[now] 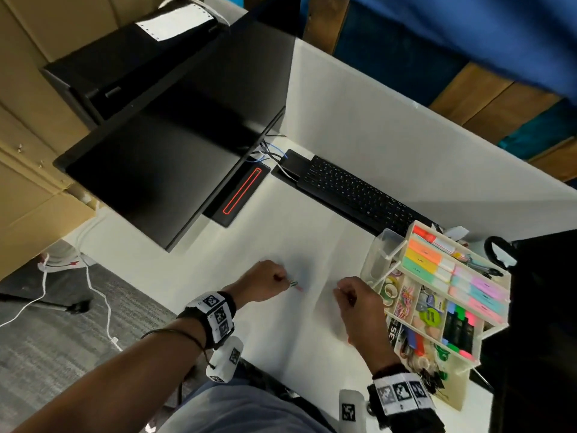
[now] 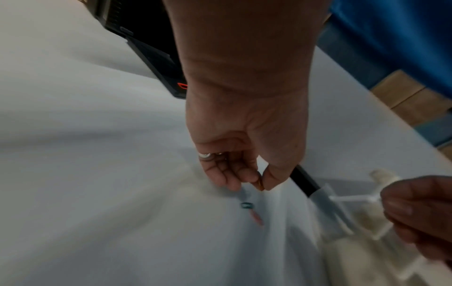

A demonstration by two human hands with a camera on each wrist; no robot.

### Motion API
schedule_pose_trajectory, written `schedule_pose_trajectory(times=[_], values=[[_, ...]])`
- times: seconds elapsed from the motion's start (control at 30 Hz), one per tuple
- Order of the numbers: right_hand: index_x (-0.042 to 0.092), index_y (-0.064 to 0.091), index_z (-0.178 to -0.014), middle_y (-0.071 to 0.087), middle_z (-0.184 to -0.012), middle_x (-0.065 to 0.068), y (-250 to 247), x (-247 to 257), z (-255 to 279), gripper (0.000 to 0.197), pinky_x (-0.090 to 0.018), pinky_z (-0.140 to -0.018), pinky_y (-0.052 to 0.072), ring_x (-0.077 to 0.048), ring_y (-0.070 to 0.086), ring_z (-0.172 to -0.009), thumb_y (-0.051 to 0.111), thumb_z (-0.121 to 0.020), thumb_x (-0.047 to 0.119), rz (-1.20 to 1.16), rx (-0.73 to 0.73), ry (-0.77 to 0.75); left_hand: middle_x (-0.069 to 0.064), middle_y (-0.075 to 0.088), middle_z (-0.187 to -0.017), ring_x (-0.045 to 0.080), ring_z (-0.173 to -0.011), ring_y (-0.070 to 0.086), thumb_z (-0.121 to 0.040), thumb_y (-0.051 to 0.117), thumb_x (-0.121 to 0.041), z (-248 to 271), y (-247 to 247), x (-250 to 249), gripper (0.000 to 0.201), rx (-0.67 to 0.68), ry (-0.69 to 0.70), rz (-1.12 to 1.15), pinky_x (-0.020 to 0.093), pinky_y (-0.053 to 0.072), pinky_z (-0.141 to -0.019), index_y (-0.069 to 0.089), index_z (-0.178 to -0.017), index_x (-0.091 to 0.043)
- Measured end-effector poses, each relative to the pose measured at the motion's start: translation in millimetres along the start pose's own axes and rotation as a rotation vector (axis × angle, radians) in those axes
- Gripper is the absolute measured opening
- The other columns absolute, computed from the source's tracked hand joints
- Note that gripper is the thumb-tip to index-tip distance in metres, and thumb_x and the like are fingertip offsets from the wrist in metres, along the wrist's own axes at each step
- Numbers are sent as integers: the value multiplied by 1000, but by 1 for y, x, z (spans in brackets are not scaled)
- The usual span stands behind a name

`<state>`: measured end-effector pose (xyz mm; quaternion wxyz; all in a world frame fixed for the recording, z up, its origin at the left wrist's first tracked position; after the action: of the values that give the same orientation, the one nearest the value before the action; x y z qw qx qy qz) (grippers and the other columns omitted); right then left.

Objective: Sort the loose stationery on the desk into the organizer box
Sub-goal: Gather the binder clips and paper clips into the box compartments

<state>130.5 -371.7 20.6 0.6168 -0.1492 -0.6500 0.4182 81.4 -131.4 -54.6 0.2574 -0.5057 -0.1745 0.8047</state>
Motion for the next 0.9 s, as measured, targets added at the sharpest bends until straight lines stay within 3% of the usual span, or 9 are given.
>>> schedule_pose_trajectory(times=[0.1, 0.2, 0.27, 0.37, 0.43, 0.6, 0.73, 0.8, 0.9], values=[[25, 70, -98, 73, -87, 10, -62, -18, 16, 12, -17, -73, 51, -7, 69, -80, 72, -95, 13, -60, -214, 133, -2, 71, -72, 2, -57, 59, -94, 67, -30, -1, 3, -43, 31, -10, 11, 74, 16, 41, -56, 69, -67, -13], [21, 74, -104, 75, -91, 9, -102, -41, 25, 12, -24, -70, 53, -11, 70, -82, 67, -98, 13, -56, -333, 235, -8, 67, -66, -3, -59, 57, -92, 71, -36, -1, 12, -104, 30, -43, 71, 86, 7, 36, -53, 69, -68, -18], [22, 73, -104, 75, -93, 9, -114, -53, 27, 13, -18, -68, 47, -7, 68, -82, 67, -98, 13, -33, -327, 271, -11, 70, -72, -3, -65, 62, -90, 71, -35, -2, 26, -147, 21, -18, 122, 60, 13, 48, -59, 74, -75, -20], [22, 75, -109, 77, -100, 7, -117, -70, 27, 15, -20, -68, 47, -6, 68, -83, 69, -97, 16, 11, -230, 293, -9, 75, -82, 7, -74, 68, -85, 67, -34, -5, 49, -197, 17, -34, 165, -33, 29, 60, -69, 79, -84, -22], [20, 75, -117, 77, -104, 6, -118, -82, 32, 22, -20, -71, 49, -8, 68, -86, 68, -97, 15, 16, -191, 287, -8, 75, -85, 10, -77, 69, -86, 66, -34, -9, 65, -218, 15, -74, 156, -88, 30, 59, -70, 78, -86, -24], [14, 72, -122, 76, -109, 2, -132, -108, 56, 27, -34, -91, 57, -13, 69, -96, 68, -96, 7, -60, -230, 299, -4, 73, -81, 16, -74, 67, -90, 62, -32, -13, 103, -244, 19, -151, 203, -277, 30, 57, -68, 75, -85, -20], [21, 71, -122, 75, -107, 9, -137, -130, 72, 26, -46, -80, 64, -15, 74, -88, 69, -97, 14, -138, -234, 322, -3, 71, -81, 18, -74, 68, -94, 61, -36, -19, 121, -246, 23, -229, 230, -425, 28, 50, -62, 76, -88, -20], [20, 72, -122, 76, -106, 8, -139, -133, 74, 25, -40, -77, 65, -9, 73, -84, 69, -97, 14, -142, -234, 292, -4, 73, -83, 17, -75, 70, -96, 60, -39, -19, 124, -244, 24, -231, 239, -440, 27, 51, -61, 77, -93, -22], [20, 74, -118, 75, -102, 12, -139, -125, 73, 22, -14, -79, 55, 8, 67, -90, 70, -97, 14, -143, -206, 256, -6, 76, -90, 14, -77, 68, -96, 63, -36, -11, 116, -240, 20, -183, 320, -336, 29, 57, -66, 78, -101, -24]])
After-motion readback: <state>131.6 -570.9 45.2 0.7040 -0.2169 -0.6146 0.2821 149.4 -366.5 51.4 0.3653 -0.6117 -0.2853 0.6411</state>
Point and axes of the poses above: each hand's wrist, its own z-axis away from the middle knuckle, its own y-axis out of the palm, x = y × z, the point moved 3 cm from there along -z, towards the middle knuckle
